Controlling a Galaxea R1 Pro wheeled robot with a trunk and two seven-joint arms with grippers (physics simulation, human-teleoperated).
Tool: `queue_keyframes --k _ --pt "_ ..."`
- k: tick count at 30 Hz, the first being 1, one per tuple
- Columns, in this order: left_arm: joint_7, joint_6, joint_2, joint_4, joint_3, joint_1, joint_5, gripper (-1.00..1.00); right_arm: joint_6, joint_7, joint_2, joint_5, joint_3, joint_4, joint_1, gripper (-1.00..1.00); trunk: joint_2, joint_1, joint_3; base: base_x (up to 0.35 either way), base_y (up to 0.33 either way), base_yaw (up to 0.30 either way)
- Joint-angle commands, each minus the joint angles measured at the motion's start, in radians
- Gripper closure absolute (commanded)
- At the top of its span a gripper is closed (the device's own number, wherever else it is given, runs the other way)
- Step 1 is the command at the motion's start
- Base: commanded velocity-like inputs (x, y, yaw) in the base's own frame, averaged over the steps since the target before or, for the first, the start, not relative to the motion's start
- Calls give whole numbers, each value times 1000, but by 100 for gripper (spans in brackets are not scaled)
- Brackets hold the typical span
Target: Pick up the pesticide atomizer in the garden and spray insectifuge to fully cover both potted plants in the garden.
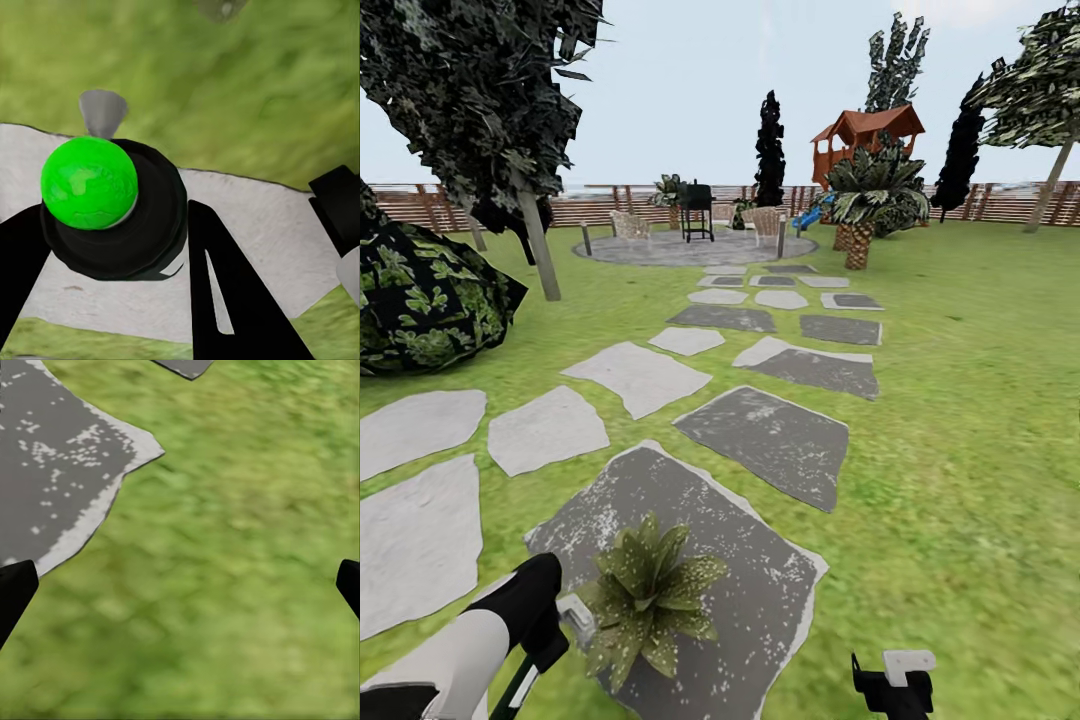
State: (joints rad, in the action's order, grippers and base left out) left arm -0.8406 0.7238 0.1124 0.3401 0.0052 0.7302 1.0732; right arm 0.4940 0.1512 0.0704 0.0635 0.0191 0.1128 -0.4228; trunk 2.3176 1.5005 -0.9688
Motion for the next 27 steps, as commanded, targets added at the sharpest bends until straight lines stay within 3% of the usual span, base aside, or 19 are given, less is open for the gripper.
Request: queue_keyframes --k 1,6,9,12,22,27 --pt "-8 5 -2 2 0 1 6 100 1 7 0 7 2 -1 -1 -100 0 0 -1 0 0 0" --pt "-9 7 -3 26 -2 9 8 100 1 7 0 7 2 -1 -1 -100 0 0 -1 0 0 0" --pt "-7 10 -3 29 -51 4 10 100 1 7 -1 7 2 -1 -1 -100 0 0 -1 0 0 0" --pt "-5 15 -2 31 -76 4 10 100 1 7 -1 7 2 -1 -1 -100 0 0 -1 0 148 0" --pt "-3 19 -6 34 -76 15 9 100 1 7 -1 7 2 -1 -1 -100 0 0 -1 65 295 -2" --pt "-3 19 -5 77 -80 9 10 100 1 7 -2 7 2 -1 -1 -100 0 0 0 46 263 -185"
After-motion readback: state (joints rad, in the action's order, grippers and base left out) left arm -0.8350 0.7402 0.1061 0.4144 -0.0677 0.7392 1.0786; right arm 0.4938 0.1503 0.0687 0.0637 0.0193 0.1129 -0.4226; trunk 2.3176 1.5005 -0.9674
